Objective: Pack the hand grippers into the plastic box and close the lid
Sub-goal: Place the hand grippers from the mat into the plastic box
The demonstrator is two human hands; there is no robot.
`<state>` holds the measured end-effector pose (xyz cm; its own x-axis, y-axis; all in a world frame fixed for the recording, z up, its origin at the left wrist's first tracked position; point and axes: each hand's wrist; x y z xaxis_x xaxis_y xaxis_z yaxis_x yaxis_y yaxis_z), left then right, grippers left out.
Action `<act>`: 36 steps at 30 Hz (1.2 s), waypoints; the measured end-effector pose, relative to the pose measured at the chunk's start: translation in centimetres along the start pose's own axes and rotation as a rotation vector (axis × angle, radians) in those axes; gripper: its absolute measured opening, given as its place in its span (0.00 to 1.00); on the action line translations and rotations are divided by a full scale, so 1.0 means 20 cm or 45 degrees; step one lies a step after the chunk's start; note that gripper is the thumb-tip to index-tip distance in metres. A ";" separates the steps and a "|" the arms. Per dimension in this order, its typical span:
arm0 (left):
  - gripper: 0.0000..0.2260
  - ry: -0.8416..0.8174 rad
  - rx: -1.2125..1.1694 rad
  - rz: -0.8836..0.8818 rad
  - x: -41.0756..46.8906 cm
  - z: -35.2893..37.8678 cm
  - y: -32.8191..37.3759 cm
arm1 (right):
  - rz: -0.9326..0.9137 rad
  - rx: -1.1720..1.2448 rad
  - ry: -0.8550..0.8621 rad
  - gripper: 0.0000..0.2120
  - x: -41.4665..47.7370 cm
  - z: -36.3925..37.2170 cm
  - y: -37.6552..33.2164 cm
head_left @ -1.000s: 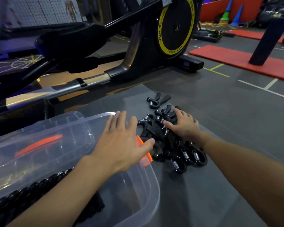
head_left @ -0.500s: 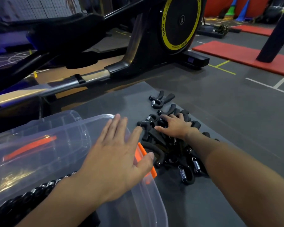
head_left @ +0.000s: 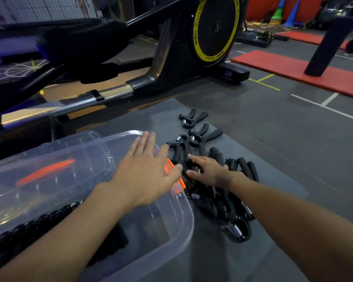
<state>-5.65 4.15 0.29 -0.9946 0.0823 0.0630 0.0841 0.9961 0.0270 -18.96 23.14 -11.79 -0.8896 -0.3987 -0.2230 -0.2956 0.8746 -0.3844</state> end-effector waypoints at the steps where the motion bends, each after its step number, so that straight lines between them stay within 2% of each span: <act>1: 0.42 -0.010 -0.001 0.002 0.00 0.00 0.00 | -0.001 0.082 0.057 0.33 -0.05 -0.02 0.00; 4: 0.44 -0.020 0.011 0.001 -0.02 -0.02 0.03 | 0.065 0.277 0.444 0.30 -0.20 -0.11 0.02; 6: 0.45 -0.025 0.007 0.017 -0.05 -0.03 0.08 | 0.225 0.330 0.587 0.31 -0.33 -0.12 0.10; 8: 0.44 -0.019 -0.006 0.057 -0.09 -0.03 0.13 | 0.430 0.361 0.515 0.38 -0.43 -0.08 0.24; 10: 0.41 -0.004 -0.031 0.096 -0.12 -0.02 0.15 | 0.564 0.610 0.414 0.45 -0.51 -0.02 0.35; 11: 0.40 0.005 -0.045 0.105 -0.13 -0.02 0.15 | 0.596 0.763 0.412 0.45 -0.53 0.01 0.39; 14: 0.37 0.018 -0.039 0.108 -0.13 -0.01 0.14 | 0.667 0.919 0.462 0.42 -0.54 0.05 0.42; 19: 0.36 0.024 -0.035 0.101 -0.13 -0.01 0.15 | 0.755 1.090 0.579 0.23 -0.49 0.05 0.44; 22: 0.37 0.012 -0.028 0.101 -0.13 -0.01 0.15 | 0.729 1.147 0.591 0.22 -0.49 0.06 0.44; 26: 0.37 -0.026 -0.036 0.103 -0.13 -0.02 0.15 | 0.667 1.059 0.645 0.22 -0.51 0.00 0.42; 29: 0.35 -0.092 -0.029 0.081 -0.13 -0.04 0.15 | 0.523 0.988 0.629 0.18 -0.53 -0.15 0.35; 31: 0.29 -0.108 -0.076 0.048 -0.12 -0.08 0.16 | 0.381 0.925 0.604 0.13 -0.56 -0.30 0.25; 33: 0.24 -0.017 -0.191 0.045 -0.13 -0.14 0.17 | 0.241 0.879 0.579 0.11 -0.58 -0.44 0.12; 36: 0.25 0.219 -0.375 0.160 -0.16 -0.26 0.14 | 0.014 0.855 0.489 0.13 -0.63 -0.60 -0.09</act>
<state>-1.89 6.52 5.40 -0.9527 0.1718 0.2505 0.2437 0.9246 0.2928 -11.48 29.88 2.42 -0.9858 -0.1602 0.0495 -0.1208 0.4740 -0.8722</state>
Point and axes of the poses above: each hand's wrist, its own x-axis towards the middle knuckle, its own z-axis out of the palm, y = z × x, and after that the axes turned 2 degrees about y, right-handed
